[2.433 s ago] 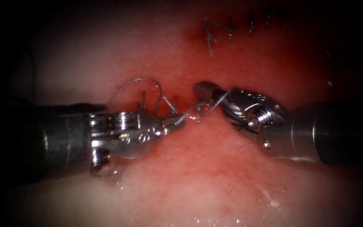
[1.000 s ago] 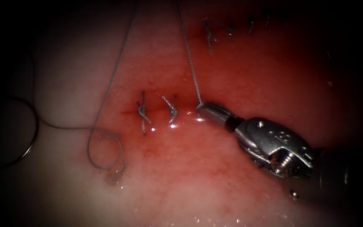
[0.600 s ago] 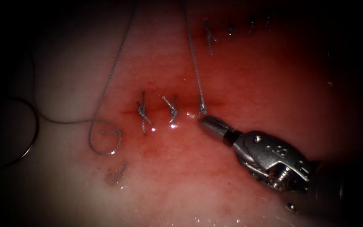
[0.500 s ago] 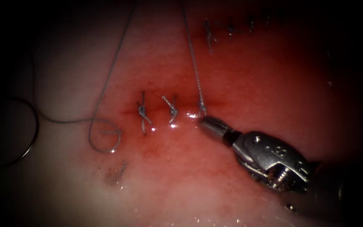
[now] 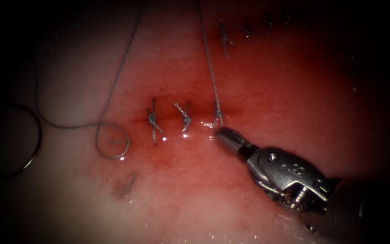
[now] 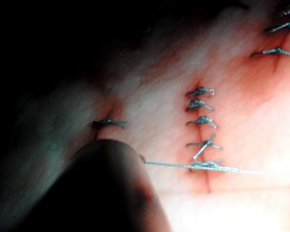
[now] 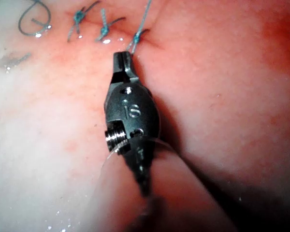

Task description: Wound Closure

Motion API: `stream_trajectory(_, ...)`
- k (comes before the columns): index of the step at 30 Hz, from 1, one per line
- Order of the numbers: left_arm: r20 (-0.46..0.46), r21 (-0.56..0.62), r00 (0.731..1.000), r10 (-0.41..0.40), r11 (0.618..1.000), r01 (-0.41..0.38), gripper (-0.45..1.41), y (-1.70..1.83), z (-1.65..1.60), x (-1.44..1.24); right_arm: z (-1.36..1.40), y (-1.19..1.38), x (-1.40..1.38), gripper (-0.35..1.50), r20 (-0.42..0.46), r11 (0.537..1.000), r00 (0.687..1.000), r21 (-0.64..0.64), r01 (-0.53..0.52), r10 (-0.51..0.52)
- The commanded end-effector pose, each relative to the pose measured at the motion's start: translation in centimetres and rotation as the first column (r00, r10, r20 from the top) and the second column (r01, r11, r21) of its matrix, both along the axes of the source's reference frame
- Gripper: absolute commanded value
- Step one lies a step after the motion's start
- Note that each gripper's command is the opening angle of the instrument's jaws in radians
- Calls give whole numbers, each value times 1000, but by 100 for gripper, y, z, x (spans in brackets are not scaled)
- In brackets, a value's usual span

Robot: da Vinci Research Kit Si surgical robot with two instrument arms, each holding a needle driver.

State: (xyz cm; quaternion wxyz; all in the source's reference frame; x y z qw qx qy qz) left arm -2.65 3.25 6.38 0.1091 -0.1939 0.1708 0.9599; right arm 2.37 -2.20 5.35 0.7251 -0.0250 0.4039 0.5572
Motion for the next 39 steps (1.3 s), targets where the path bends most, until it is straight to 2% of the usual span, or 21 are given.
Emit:
stream_trajectory(1,5,-14,1000,-14,1000,14,-45,12,0,-3,3,-13,7,-35,-1,1000,1000,5,6,-6)
stream_trajectory(7,-18,-30,999,-33,999,32,-45,20,-3,-1,-2,-17,9,-35,-1,1000,1000,1,10,-10)
stream_trajectory(16,-35,-41,999,-37,998,36,-45,9,1,-5,-5,-17,11,-35,-13,1000,1000,-2,24,-24)
stream_trajectory(18,-21,-45,1000,-21,999,20,-45,2,1,-7,-5,-13,11,-35,-1,996,998,-69,60,-60)
stream_trajectory(20,-3,-44,1000,-10,999,10,-45,-5,-1,-9,-6,-5,10,-35,-49,988,997,-145,50,-57)
stream_trajectory(22,19,-38,1000,-12,999,12,-45,-15,-7,-10,-8,2,8,0,-68,986,997,-165,33,-45)
stream_trajectory(24,32,-40,999,-11,999,12,-45,-24,-15,-10,-12,8,4,26,-72,984,997,-179,19,-33)
stream_trajectory(26,39,-38,999,-17,999,19,-45,-28,-19,-10,-14,10,2,32,-70,983,997,-182,8,-21)
stream_trajectory(27,51,-44,998,-23,999,25,-45,-35,-29,-7,-19,13,-2,63,-71,984,997,-180,2,-16)
stream_trajectory(28,60,-45,998,-26,999,29,-45,-38,-37,-6,-21,14,-3,76,-66,984,998,-177,-3,-9)
stream_trajectory(29,60,-45,998,-26,999,29,-45,-38,-37,-6,-21,14,-3,76,-66,984,998,-177,-3,-9)
stream_trajectory(30,76,-49,997,-31,998,34,-45,-43,-48,-3,-26,18,-6,98,-62,985,998,-170,-8,-2)
stream_trajectory(31,76,-49,997,-31,998,34,-45,-43,-48,-3,-26,18,-6,98,-62,985,998,-170,-8,-2)
stream_trajectory(33,98,-39,994,-42,998,46,-42,-48,-67,2,-34,24,-8,110,-63,987,998,-161,-12,1)
stream_trajectory(39,122,-59,991,-53,996,60,-45,-56,-105,10,-44,39,-7,115,-60,990,998,-143,-19,10)
